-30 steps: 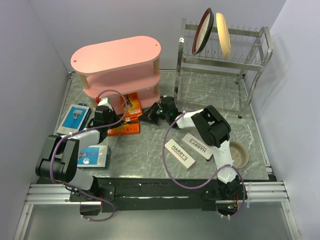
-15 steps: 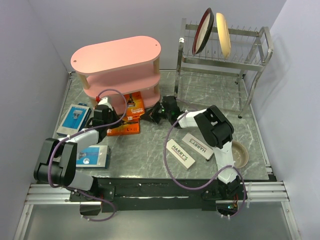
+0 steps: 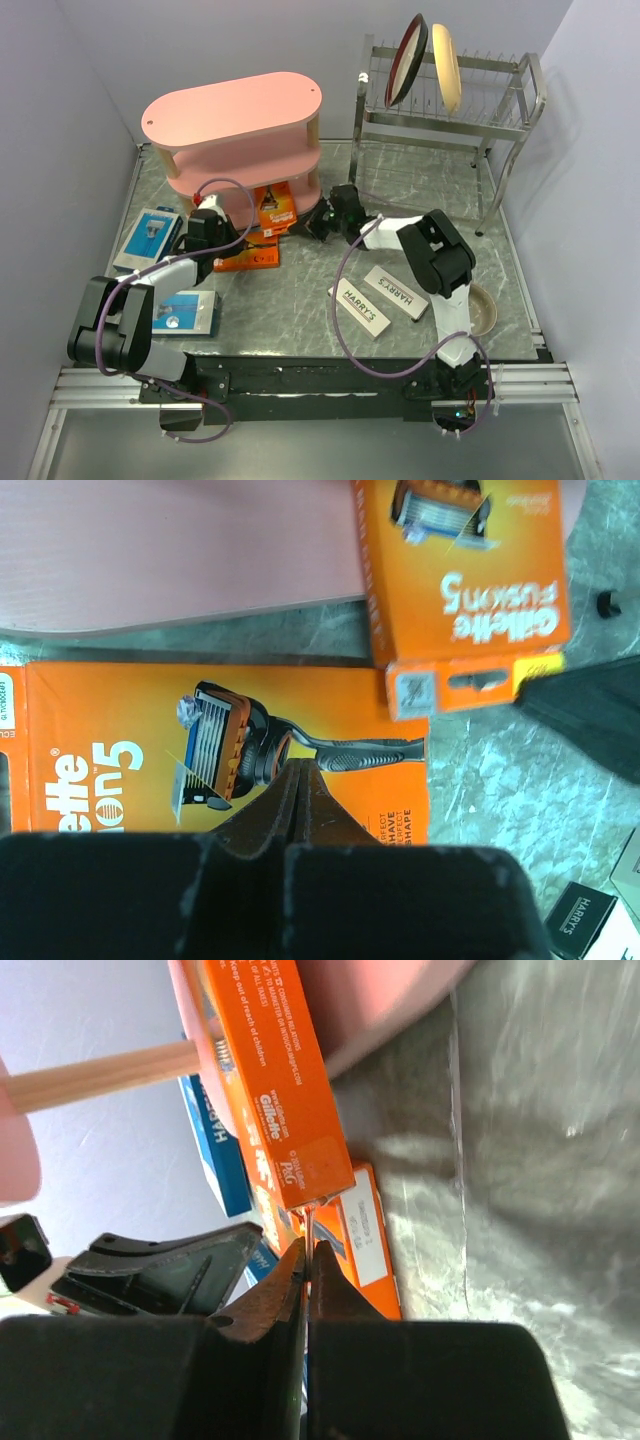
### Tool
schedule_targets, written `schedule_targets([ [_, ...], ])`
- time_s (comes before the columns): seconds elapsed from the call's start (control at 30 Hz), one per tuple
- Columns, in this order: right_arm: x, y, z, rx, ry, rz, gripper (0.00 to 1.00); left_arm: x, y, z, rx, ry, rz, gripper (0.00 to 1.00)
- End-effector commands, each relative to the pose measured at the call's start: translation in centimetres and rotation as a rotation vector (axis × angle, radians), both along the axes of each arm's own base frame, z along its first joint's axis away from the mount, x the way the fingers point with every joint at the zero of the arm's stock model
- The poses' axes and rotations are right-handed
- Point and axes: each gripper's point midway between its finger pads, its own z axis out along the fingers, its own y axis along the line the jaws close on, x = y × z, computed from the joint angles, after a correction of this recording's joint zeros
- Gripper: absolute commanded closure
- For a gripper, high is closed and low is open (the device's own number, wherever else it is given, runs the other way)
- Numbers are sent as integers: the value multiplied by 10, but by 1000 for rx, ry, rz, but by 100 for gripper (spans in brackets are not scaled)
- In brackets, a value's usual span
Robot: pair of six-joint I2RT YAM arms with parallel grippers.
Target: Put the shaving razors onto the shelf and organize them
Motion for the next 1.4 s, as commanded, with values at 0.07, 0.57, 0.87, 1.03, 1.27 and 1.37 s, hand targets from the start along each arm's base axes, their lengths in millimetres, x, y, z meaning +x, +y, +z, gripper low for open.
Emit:
schedule_targets([
  [0.07, 70, -36, 57, 8, -174, -134, 100, 15, -10, 24, -29, -53, -27, 99],
  [0.57, 67, -41, 51, -16, -124, -156, 100, 13, -10, 20, -32, -49, -27, 99],
  [0.87, 70, -56, 43, -57, -20, -220, 100, 11, -11, 18, -43, -42, -24, 99],
  [1.03, 78, -67, 39, -151, 10, -282, 100, 14, -11, 18, -44, -43, -24, 98],
  [1.27, 91, -81, 44, -260, -15, -327, 70, 16, -14, 18, -49, -45, -25, 98],
  [1.37, 90, -81, 44, -267, -27, -312, 57, 17, -17, 18, -51, -49, -31, 98],
])
